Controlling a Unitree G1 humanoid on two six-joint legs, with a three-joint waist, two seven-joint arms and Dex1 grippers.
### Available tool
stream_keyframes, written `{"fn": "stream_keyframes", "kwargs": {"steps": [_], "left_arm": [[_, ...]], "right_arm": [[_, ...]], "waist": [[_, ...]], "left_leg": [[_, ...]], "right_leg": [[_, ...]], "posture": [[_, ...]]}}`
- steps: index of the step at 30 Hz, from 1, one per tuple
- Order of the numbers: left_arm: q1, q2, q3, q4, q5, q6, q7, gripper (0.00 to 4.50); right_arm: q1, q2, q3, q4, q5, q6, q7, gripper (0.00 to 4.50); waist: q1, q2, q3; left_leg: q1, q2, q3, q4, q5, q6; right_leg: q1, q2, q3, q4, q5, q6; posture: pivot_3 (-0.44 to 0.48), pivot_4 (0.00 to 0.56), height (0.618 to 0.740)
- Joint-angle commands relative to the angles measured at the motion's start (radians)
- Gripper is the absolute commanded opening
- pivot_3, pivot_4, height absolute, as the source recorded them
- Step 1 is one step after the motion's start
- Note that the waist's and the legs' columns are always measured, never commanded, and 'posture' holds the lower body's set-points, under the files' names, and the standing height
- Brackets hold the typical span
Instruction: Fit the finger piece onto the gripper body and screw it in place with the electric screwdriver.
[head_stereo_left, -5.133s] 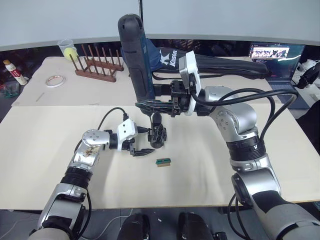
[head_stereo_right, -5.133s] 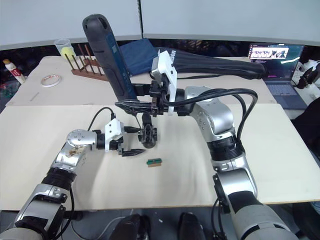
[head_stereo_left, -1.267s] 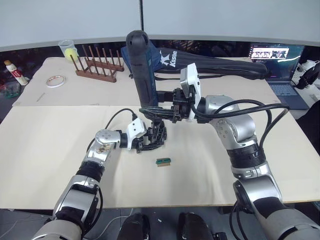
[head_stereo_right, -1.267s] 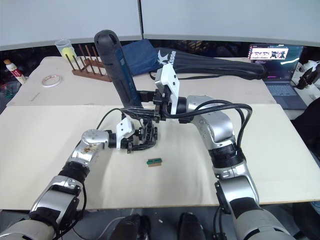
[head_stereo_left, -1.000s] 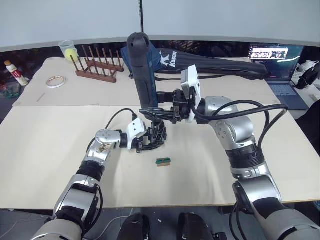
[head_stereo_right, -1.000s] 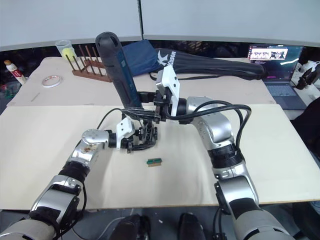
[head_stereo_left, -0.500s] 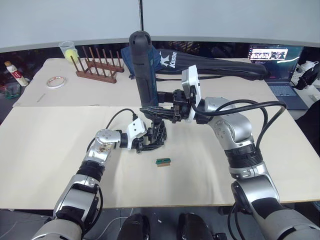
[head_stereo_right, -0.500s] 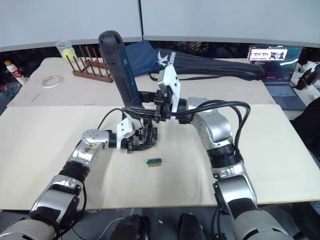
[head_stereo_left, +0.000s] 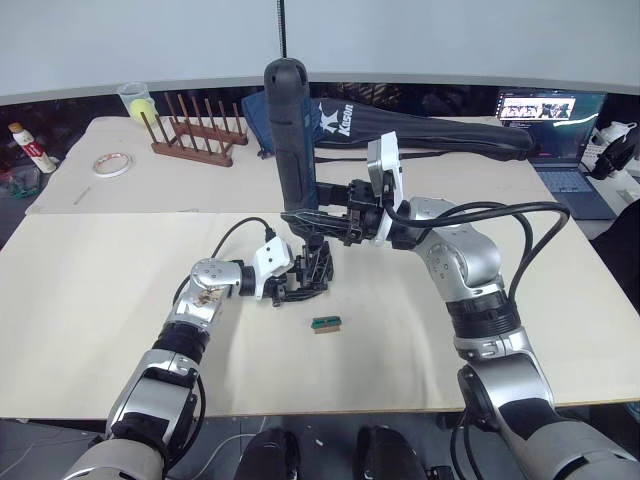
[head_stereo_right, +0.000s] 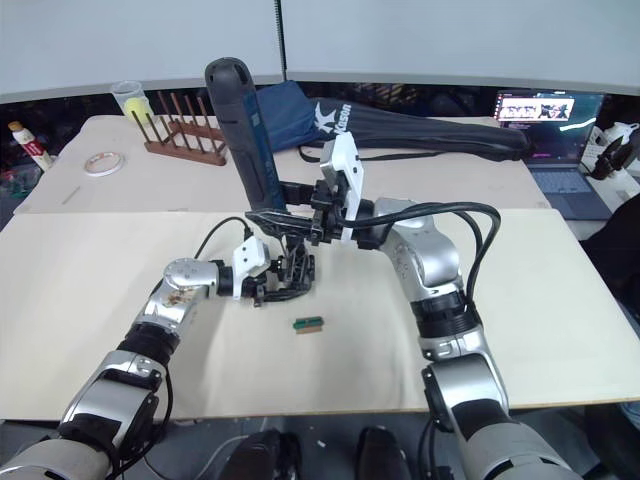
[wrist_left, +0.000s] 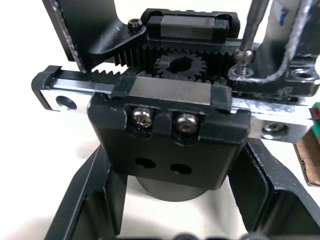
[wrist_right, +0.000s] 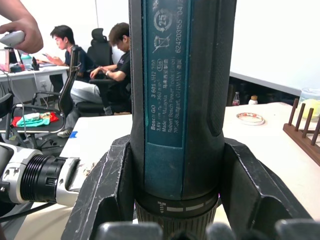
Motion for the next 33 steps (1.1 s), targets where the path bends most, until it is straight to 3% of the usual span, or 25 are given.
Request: {"fn": "stream_keyframes", "kwargs": {"steps": [1, 21, 33], "left_arm": [[-0.005, 0.013, 0.017, -0.035, -0.002, -0.01, 0.009, 2.31], [-0.006, 0.015, 0.023, -0.036, 0.002, -0.013, 0.008, 2.31], [0.001, 0.016, 0.023, -0.043, 0.002, -0.01, 0.01, 2.31]], "right_arm": [[0.046, -0.012, 0.02, 0.029, -0.017, 0.012, 0.002, 1.93], [0.034, -0.042, 0.068, 0.177, -0.078, -0.069, 0.078, 1.93], [0.032, -0.038, 0.066, 0.073, -0.032, -0.008, 0.077, 1.93]], "waist": [[0.0, 0.0, 0.0], [-0.002, 0.0, -0.001], [-0.002, 0.0, -0.001]], "left_leg": [[0.0, 0.0, 0.0, 0.0, 0.0, 0.0], [0.006, 0.0, -0.001, -0.001, -0.001, 0.001], [0.006, 0.001, -0.001, -0.002, -0.001, 0.001]], "right_leg": [[0.0, 0.0, 0.0, 0.0, 0.0, 0.0], [0.006, 0.0, 0.0, -0.002, 0.0, 0.0], [0.006, 0.0, 0.0, -0.002, 0.0, 0.0]], "posture": [[0.0, 0.15, 0.74], [0.0, 0.15, 0.74], [0.0, 0.15, 0.74]]}}
